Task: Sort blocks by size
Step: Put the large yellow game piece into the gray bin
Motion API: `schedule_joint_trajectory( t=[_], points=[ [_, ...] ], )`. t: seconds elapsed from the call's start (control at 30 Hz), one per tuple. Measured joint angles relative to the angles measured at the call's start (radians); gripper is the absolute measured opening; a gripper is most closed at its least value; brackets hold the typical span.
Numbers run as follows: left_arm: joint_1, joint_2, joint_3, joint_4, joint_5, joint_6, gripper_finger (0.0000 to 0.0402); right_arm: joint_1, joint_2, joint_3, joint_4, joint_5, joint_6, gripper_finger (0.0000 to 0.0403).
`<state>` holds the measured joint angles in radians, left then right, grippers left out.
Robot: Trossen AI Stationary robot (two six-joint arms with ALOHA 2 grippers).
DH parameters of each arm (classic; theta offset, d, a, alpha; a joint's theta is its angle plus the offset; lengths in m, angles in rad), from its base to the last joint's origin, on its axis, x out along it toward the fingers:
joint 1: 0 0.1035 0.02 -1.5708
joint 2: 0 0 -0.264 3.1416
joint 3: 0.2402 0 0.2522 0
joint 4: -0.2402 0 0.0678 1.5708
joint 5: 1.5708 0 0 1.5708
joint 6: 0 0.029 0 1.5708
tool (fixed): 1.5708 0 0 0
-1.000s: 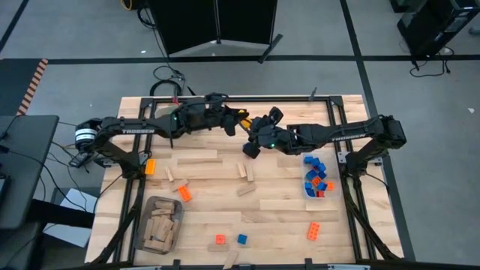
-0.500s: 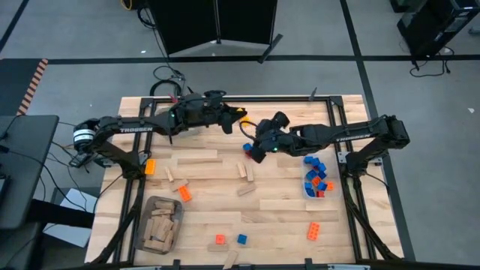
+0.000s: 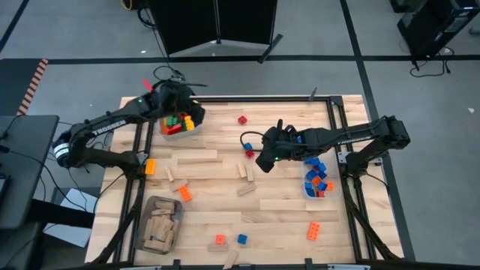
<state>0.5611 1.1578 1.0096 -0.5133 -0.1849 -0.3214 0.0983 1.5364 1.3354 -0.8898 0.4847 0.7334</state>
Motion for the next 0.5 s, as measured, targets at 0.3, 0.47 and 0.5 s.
schedule_joint_trajectory(
  t=[0.3, 0.47, 0.5],
  points=[
    [0.154, 0.059, 0.0, -0.125, 0.053, 0.066, 0.01, 0.0, 0.0, 0.0, 0.132, -0.017, -0.002, 0.03],
    [0.208, 0.131, 0.0, -0.13, 0.097, 0.119, 0.01, -0.001, 0.0, 0.0, 0.179, -0.017, -0.001, 0.0304],
    [0.217, 0.146, 0.0, -0.126, 0.099, 0.128, 0.01, -0.002, 0.0, 0.0, 0.184, -0.017, -0.001, 0.0304]
  ],
)
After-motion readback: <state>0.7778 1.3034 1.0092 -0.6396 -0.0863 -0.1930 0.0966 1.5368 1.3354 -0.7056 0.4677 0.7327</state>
